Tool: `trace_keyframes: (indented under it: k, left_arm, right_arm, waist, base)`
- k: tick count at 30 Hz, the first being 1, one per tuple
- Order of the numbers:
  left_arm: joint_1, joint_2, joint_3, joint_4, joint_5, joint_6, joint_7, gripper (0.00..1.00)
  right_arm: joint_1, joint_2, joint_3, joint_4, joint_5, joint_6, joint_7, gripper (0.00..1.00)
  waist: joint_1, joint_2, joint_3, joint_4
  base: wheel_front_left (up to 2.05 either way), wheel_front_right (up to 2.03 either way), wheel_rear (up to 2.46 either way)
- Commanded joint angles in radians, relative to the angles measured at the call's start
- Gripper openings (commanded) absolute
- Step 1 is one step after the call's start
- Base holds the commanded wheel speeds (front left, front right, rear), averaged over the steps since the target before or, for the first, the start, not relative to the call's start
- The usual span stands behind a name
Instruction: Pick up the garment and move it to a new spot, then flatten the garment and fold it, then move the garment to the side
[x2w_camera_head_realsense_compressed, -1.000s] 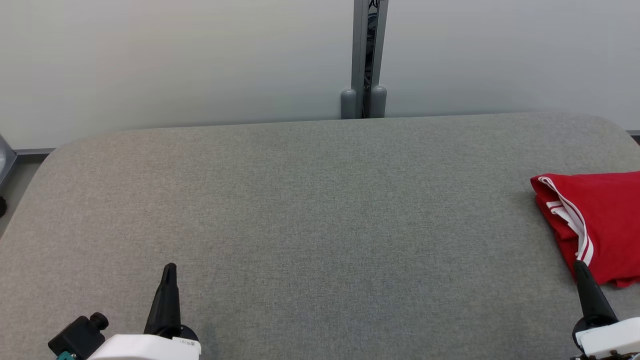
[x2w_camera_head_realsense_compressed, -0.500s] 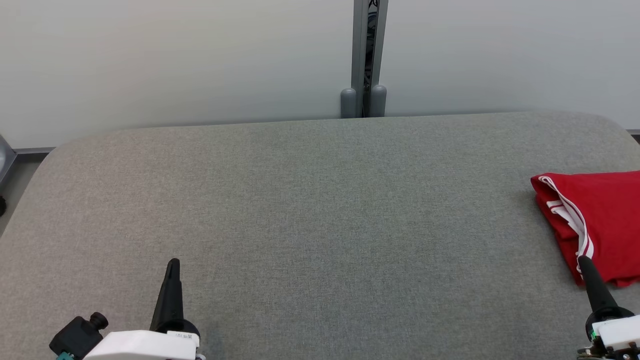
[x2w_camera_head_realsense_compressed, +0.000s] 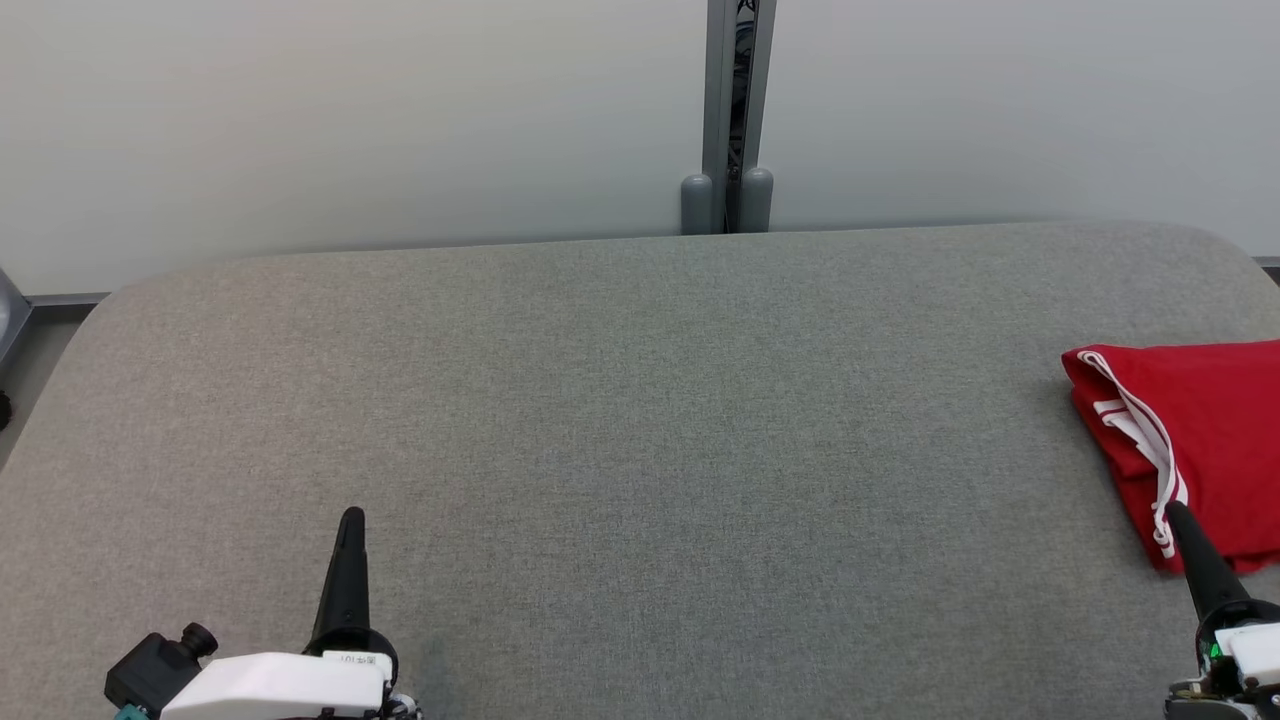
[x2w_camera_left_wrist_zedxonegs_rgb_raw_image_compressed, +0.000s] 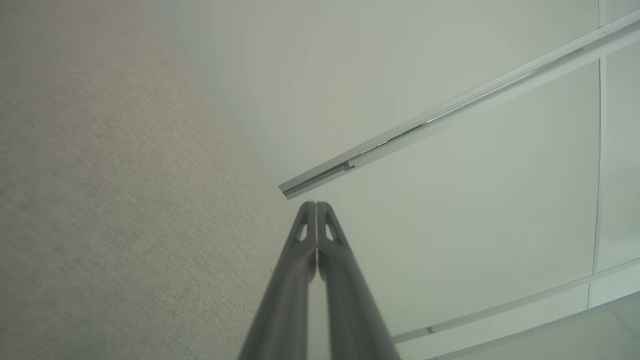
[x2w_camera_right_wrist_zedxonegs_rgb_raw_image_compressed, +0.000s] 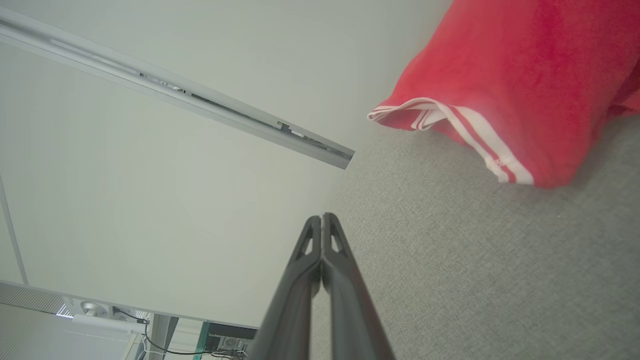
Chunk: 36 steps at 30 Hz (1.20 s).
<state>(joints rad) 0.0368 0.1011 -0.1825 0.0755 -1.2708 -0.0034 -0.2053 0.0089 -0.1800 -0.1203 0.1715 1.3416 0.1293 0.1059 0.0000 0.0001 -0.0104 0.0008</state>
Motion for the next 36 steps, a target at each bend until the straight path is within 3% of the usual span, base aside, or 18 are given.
trace_keyframes:
  k: [1, 36]
  left_arm:
    - [-0.022, 0.001, 0.007, -0.012, -0.02, -0.007, 0.003, 0.0]
    - [-0.031, -0.038, 0.014, -0.035, -0.273, -0.044, 0.018, 0.0]
  right_arm:
    - [-0.02, -0.013, -0.005, -0.004, 0.025, 0.002, 0.009, 0.0]
    - [-0.051, -0.074, 0.0, 0.033, 0.386, 0.002, 0.064, 0.0]
  waist:
    - [0.0, -0.0001, 0.0, 0.0]
    - [0.0, -0.0001, 0.007, -0.001]
  base:
    - [0.0, 0.0, 0.0]
    - [0.0, 0.0, 0.0]
